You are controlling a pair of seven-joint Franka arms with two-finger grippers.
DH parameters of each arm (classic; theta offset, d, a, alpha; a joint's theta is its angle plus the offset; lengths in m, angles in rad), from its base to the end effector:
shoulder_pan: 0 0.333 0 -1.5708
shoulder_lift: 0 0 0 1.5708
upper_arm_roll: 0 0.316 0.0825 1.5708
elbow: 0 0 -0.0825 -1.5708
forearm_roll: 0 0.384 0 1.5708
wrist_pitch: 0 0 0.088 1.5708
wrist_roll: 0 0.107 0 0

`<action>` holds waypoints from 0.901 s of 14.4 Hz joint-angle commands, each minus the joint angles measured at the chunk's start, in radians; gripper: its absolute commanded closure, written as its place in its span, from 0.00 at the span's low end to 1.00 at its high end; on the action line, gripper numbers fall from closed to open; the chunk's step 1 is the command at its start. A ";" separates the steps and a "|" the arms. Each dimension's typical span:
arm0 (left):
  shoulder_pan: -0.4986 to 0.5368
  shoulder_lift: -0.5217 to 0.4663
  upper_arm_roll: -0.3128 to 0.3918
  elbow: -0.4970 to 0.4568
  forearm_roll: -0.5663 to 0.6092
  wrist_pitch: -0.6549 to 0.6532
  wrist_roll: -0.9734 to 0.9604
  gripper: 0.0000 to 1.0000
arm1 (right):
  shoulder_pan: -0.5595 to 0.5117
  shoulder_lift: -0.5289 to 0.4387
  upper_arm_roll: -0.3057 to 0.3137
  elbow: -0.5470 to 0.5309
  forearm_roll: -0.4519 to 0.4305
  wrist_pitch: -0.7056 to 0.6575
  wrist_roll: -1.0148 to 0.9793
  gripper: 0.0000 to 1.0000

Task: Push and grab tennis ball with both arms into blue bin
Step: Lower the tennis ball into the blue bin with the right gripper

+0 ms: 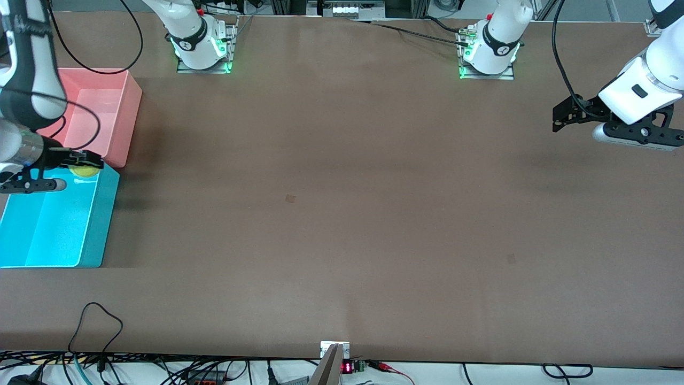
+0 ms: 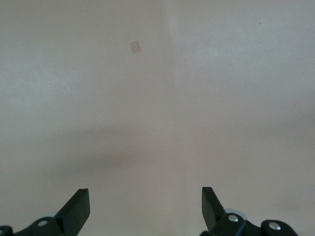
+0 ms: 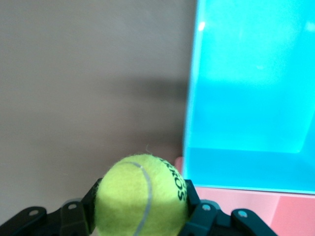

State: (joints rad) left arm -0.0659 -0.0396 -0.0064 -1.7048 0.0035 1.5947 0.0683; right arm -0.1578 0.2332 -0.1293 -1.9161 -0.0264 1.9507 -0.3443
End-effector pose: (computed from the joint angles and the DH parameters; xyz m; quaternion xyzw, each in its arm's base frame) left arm 0.5388 -0.0387 0.5850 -0.9969 0.0703 0.0352 0.0019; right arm 0.5614 -0.1647 0.3594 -0.9942 -0.0348 0.1017 0.0051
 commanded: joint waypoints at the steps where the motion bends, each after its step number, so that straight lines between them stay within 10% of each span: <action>1: 0.015 0.018 0.006 0.030 0.015 -0.025 0.010 0.00 | -0.060 0.124 -0.003 0.090 0.014 -0.013 -0.079 1.00; 13: 0.021 0.021 0.000 0.031 0.023 -0.025 0.008 0.00 | -0.224 0.325 -0.006 0.155 -0.069 0.129 -0.191 1.00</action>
State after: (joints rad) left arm -0.0495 -0.0320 -0.0001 -1.7033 0.0036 1.5915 0.0681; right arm -0.3463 0.5245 -0.1439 -1.7882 -0.0839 2.0588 -0.5043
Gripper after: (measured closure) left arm 0.000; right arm 0.335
